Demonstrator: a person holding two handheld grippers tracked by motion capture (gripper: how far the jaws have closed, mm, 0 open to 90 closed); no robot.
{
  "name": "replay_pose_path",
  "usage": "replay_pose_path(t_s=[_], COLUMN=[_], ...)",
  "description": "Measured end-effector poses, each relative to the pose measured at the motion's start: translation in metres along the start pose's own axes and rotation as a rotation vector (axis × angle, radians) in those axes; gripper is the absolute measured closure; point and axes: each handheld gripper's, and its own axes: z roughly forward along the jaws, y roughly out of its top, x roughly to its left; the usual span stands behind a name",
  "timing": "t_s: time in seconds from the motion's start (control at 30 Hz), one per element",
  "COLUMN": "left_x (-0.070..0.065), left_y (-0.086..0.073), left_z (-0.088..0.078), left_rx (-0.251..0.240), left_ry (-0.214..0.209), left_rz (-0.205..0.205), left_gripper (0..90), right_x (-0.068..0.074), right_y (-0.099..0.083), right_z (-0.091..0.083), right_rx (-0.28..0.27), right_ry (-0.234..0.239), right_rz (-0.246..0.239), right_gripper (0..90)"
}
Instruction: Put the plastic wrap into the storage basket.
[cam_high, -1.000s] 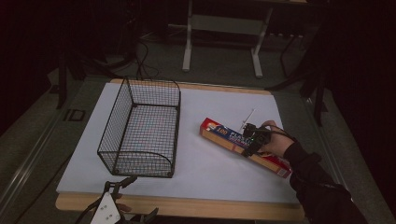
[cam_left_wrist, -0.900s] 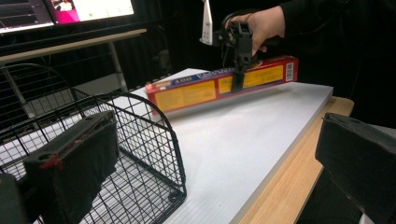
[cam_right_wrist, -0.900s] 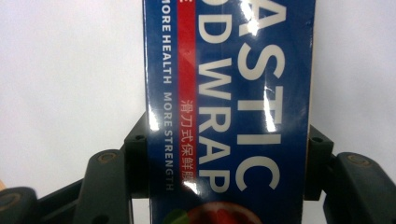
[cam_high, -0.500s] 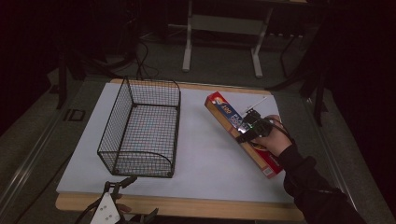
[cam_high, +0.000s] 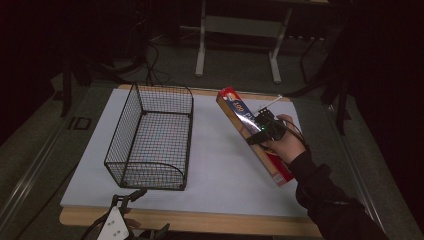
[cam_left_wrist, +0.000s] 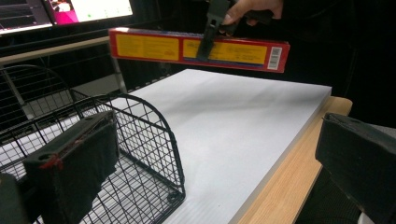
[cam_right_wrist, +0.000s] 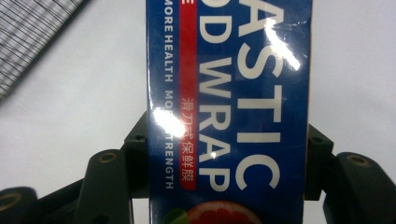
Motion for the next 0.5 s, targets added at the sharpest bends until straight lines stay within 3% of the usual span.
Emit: replay_pose_path(t_s=[0.27, 0.5], left_x=[0.000, 0.000], left_y=[0.000, 0.000], left_z=[0.000, 0.000], left_rx=[-0.001, -0.003], left_ry=[-0.002, -0.004], left_rz=[0.001, -0.002], left_gripper=[0.1, 0.1], right_x=[0.016, 0.035], right_y=[0.014, 0.040], right_z=[-0.009, -0.020], right_rx=[-0.072, -0.134], right_ry=[0.017, 0.028], right_rz=[0.016, 0.030], right_gripper=[39.7, 39.7])
